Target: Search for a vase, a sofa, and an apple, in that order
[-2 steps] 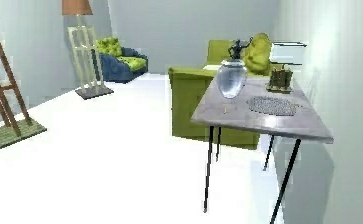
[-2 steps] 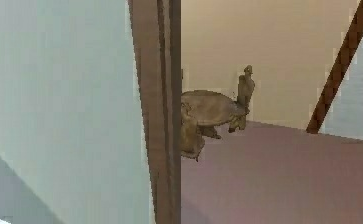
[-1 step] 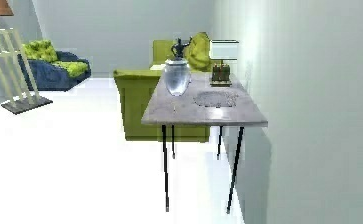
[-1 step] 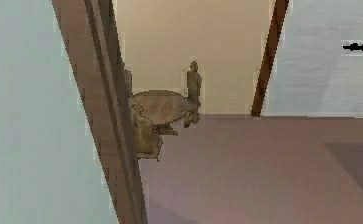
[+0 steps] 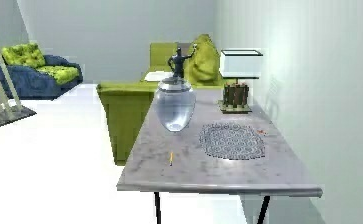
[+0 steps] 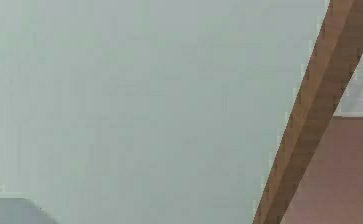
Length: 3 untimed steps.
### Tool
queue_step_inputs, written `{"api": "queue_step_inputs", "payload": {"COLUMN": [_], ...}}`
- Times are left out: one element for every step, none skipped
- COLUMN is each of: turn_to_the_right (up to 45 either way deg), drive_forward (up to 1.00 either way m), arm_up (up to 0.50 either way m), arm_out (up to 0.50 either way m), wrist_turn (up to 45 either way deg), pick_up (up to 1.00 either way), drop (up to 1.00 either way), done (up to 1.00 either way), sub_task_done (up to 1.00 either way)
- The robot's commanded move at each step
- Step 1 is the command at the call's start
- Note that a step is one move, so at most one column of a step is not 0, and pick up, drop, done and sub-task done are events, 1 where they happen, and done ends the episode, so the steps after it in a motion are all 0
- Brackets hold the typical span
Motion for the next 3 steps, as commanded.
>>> {"api": "queue_step_inputs", "payload": {"turn_to_the_right": [0.0, -45.0, -45.0], "drive_forward": [0.00, 0.00, 0.00], "arm_up": [0.00, 0.00, 0.00], "arm_out": [0.00, 0.00, 0.00], "wrist_turn": [0.0, 0.0, 0.0], "pick_up": [0.00, 0.00, 0.00], "drop": [0.00, 0.00, 0.00], "done": [0.00, 0.00, 0.00], "sub_task_done": [1.00, 0.00, 0.00]}}
